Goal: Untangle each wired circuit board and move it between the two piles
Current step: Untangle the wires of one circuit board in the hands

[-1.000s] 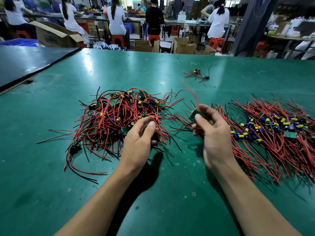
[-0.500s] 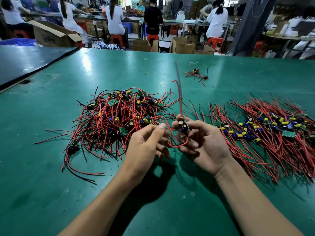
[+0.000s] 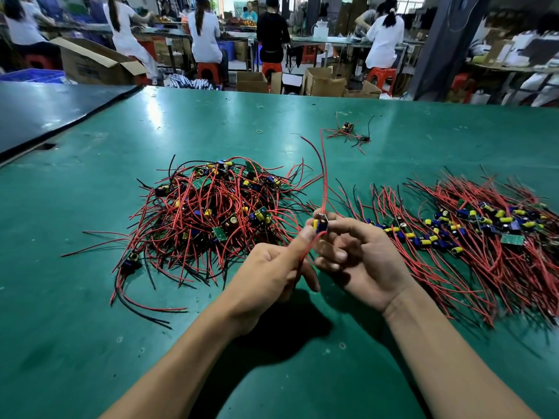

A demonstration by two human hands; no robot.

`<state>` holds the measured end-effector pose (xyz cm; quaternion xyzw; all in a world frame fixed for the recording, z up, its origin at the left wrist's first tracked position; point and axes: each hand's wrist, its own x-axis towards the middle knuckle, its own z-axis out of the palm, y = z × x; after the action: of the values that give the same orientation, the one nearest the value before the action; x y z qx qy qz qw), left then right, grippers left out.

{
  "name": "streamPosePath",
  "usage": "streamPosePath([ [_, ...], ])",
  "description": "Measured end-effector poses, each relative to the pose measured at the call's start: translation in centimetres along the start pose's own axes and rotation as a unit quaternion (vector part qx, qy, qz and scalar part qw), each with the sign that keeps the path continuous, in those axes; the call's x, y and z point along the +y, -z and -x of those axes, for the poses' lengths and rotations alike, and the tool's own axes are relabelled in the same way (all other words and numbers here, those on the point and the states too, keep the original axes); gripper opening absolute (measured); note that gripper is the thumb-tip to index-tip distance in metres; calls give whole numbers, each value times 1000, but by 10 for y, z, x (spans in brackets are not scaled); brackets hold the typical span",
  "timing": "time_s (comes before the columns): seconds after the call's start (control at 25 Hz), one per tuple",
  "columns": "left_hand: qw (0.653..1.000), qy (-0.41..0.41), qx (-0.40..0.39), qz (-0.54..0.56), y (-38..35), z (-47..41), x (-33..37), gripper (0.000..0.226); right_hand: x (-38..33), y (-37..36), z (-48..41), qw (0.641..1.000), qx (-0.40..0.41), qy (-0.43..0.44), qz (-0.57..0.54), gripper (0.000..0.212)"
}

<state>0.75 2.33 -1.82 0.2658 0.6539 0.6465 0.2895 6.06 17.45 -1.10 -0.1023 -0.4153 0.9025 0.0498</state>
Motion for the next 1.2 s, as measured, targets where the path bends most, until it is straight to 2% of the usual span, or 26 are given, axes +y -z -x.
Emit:
streamPosePath([
  [0.12, 999, 29, -5, 34, 3, 0, 2, 81, 0, -1, 0, 1000, 13, -8, 9, 17],
  [0.24, 995, 43, 18, 88, 4, -1, 3, 71, 0, -2, -2, 999, 39, 0, 2, 15],
  [0.36, 992, 23, 61, 104, 4, -3, 3, 56, -3, 1, -4, 998, 60, 1, -21, 15],
  [0.44, 995, -5, 89, 33, 6, -3, 1, 55, -4, 5, -4, 995, 91, 8, 29, 19],
  [0.52, 993, -36, 90, -70, 7, 0, -3, 56, -2, 10, -8, 980, 151, 37, 127, 20],
  [0.64, 996, -33, 15, -86, 5, 2, -5, 58, 1, 14, -12, 962, 195, 87, 172, 18],
  [0.76, 1000, 9, -26, -6, 3, -1, -4, 61, -3, 12, -10, 968, 159, 92, 173, 22],
  [0.84, 999, 21, -11, 30, 6, -2, -3, 57, -5, 11, -6, 977, 105, 77, 168, 24],
  [1.04, 999, -7, 38, 35, 6, -2, -4, 37, 0, 5, 0, 990, -13, 50, 133, 26],
  [1.2, 996, -23, 49, 65, 2, -1, -5, 23, 8, -2, 0, 991, -20, 27, 132, 27],
])
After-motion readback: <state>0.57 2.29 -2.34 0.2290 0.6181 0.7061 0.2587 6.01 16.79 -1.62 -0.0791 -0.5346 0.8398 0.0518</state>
